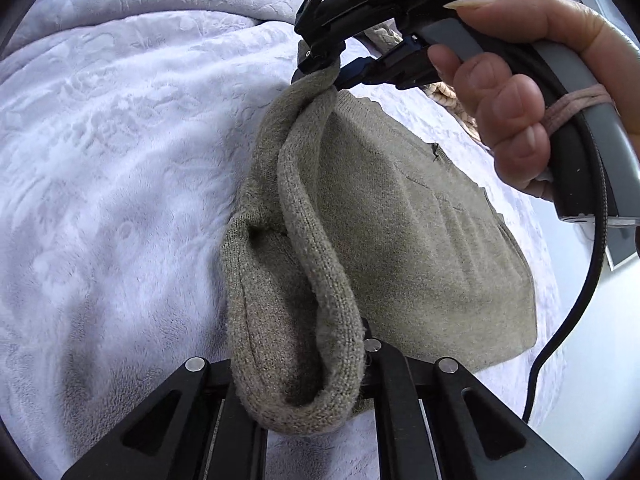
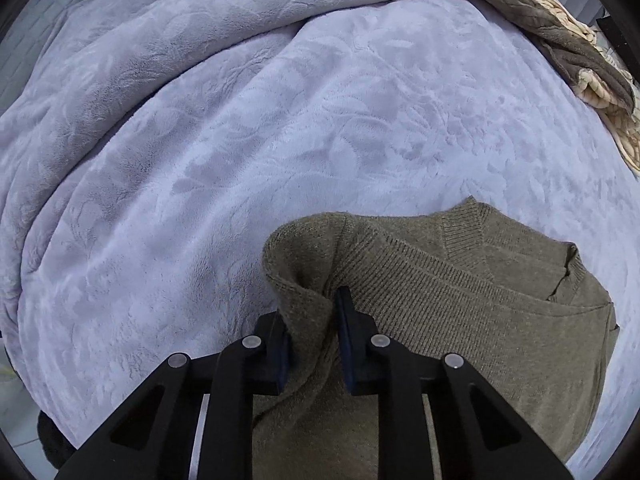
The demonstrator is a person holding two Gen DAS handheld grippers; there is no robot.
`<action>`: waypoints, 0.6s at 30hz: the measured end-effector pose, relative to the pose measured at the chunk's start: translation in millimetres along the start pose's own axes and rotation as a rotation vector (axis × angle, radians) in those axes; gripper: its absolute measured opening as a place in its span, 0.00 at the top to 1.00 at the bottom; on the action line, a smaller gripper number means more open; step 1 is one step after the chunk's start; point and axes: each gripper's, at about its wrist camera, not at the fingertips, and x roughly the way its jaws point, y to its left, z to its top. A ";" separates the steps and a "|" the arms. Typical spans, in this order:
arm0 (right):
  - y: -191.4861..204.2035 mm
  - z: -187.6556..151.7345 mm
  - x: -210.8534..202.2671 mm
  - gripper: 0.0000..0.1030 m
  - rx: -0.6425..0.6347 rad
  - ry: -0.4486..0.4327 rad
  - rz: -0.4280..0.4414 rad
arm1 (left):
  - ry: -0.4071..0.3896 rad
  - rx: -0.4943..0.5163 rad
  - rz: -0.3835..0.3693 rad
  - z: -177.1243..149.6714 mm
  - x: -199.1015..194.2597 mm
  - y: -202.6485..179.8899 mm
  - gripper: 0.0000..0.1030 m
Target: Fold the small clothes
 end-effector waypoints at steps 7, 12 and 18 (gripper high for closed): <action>-30.9 1.1 -38.8 0.79 0.011 -0.029 0.083 | -0.016 0.043 0.062 5.0 -7.0 -15.6 0.90; -47.9 -10.2 -55.1 0.79 0.031 -0.047 0.154 | -0.029 0.093 0.120 7.5 -15.0 -35.5 0.90; -59.7 -1.0 -46.1 0.80 0.070 -0.040 0.227 | -0.030 0.137 0.178 10.5 -22.0 -54.8 0.90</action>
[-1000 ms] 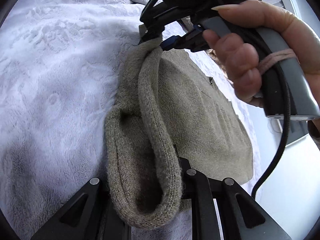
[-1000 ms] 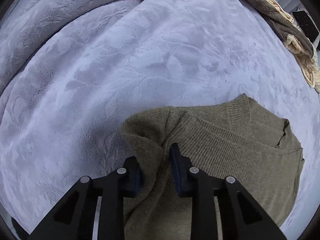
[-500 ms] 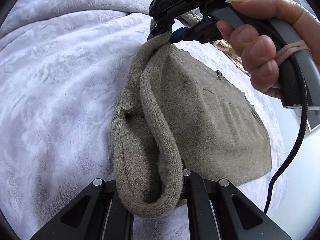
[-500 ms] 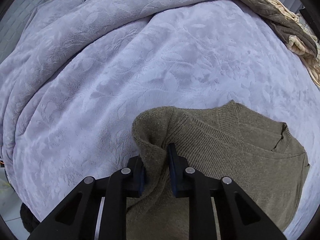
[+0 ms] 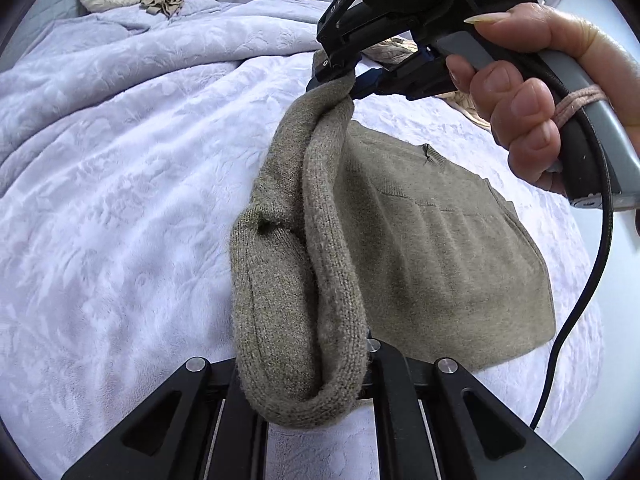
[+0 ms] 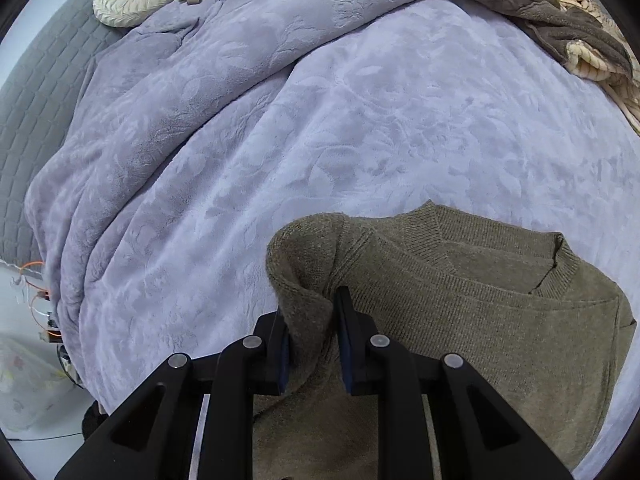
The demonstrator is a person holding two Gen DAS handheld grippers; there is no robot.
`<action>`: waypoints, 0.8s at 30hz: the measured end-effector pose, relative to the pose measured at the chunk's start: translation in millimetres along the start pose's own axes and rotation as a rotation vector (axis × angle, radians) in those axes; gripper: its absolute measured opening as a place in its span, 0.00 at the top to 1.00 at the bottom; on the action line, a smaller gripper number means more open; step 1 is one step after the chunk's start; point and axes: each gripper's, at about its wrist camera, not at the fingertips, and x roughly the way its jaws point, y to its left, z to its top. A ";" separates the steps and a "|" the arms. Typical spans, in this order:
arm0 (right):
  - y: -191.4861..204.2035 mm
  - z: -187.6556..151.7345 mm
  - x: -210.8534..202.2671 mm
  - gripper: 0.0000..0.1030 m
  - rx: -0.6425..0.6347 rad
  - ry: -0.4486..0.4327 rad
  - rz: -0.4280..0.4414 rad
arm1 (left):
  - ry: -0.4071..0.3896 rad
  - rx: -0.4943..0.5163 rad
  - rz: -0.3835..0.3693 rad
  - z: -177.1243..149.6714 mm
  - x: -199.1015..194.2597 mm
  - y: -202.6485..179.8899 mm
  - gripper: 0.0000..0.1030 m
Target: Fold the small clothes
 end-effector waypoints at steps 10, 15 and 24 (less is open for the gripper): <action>-15.9 2.6 -21.2 0.80 0.011 -0.017 0.082 | 0.015 0.066 0.064 12.0 -17.6 -33.0 0.90; -39.3 -1.1 -39.1 0.80 0.025 -0.040 0.114 | 0.023 0.105 0.096 17.2 -18.6 -54.3 0.90; -86.1 -8.0 -57.6 0.80 0.064 -0.066 0.170 | 0.042 0.164 0.136 23.2 -11.2 -97.0 0.90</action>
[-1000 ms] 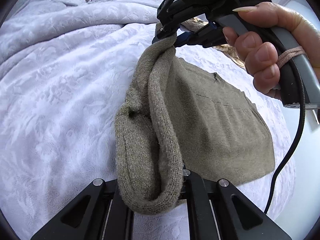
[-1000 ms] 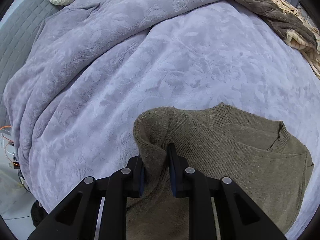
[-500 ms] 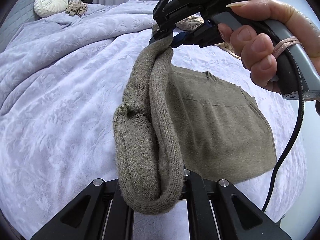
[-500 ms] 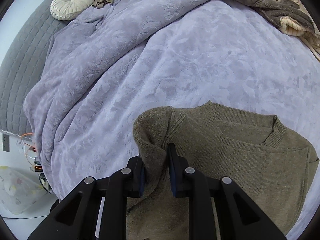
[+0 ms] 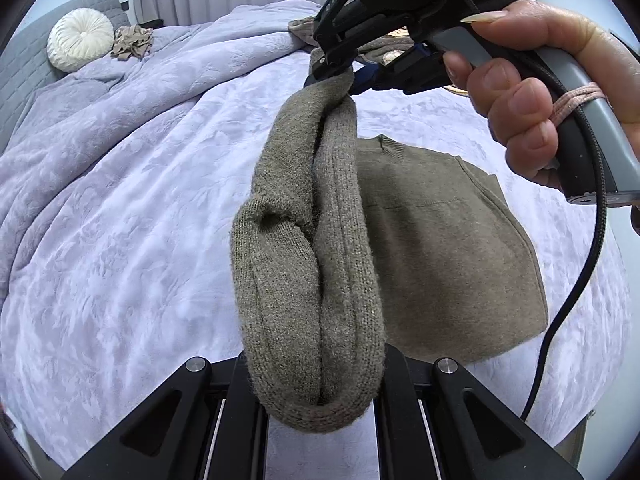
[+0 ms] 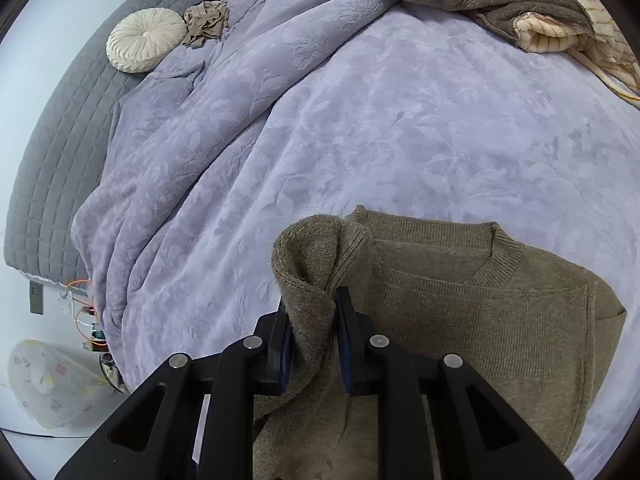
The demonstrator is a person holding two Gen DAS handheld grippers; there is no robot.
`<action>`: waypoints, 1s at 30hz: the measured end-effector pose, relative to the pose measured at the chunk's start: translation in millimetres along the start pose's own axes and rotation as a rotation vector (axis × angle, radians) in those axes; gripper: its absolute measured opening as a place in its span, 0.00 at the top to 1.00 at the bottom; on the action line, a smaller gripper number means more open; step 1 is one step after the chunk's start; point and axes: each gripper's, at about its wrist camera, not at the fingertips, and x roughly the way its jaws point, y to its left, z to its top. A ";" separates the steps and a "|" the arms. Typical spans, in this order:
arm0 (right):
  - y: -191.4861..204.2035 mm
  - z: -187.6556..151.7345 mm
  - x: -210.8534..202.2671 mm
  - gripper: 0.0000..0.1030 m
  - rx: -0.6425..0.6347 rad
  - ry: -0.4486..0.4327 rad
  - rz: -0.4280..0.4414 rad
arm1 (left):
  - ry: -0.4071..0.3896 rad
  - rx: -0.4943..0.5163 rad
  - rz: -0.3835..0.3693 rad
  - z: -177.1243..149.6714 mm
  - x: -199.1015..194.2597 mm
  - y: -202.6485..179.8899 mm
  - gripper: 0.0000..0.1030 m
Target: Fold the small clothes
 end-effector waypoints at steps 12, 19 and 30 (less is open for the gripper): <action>-53.0 -4.9 -20.3 0.80 0.012 -0.024 0.045 | 0.027 0.068 0.006 11.8 12.0 -43.0 0.90; -85.0 -7.9 -32.9 0.80 0.007 -0.039 0.062 | 0.041 0.117 0.000 11.4 15.9 -77.8 0.90; -115.8 -15.4 -54.8 0.80 -0.018 -0.060 0.068 | 0.054 0.186 0.004 10.5 19.6 -113.9 0.90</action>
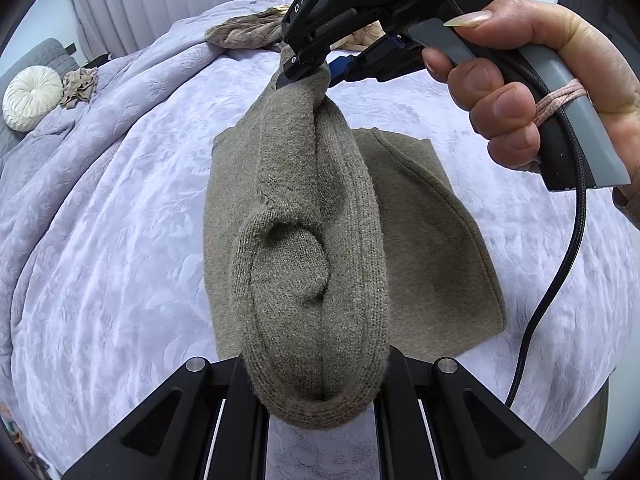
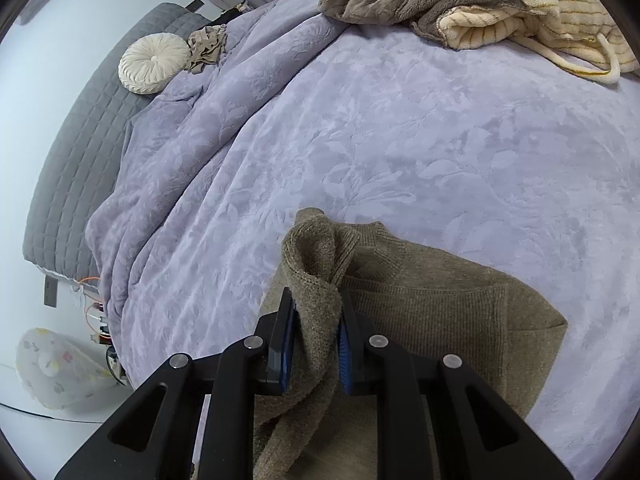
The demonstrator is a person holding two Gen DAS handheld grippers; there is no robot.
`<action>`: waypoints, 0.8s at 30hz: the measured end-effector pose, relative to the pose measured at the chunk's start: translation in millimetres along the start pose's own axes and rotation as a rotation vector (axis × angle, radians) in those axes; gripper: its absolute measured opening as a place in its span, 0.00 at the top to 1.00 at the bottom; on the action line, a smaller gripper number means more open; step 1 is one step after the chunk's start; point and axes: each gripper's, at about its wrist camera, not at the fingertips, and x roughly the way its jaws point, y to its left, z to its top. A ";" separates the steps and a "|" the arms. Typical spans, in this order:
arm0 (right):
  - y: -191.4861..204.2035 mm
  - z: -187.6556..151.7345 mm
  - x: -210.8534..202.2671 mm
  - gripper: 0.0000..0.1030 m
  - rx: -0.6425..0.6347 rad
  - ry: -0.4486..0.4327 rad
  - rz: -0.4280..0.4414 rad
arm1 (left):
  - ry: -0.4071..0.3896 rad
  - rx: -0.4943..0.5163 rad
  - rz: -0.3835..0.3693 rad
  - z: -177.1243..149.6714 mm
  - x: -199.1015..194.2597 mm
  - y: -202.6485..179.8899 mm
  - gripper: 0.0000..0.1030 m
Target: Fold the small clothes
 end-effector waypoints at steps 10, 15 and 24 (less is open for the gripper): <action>-22.1 -5.6 -23.2 0.80 -0.021 -0.011 -0.010 | 0.000 0.050 -0.008 4.7 -1.2 -25.5 0.90; -27.7 -5.4 -25.9 0.80 -0.045 -0.010 -0.012 | 0.009 0.080 0.011 5.2 3.8 -40.1 0.90; -47.9 -12.0 -30.6 0.80 -0.058 -0.019 0.017 | 0.030 0.147 0.048 5.5 13.8 -66.5 0.90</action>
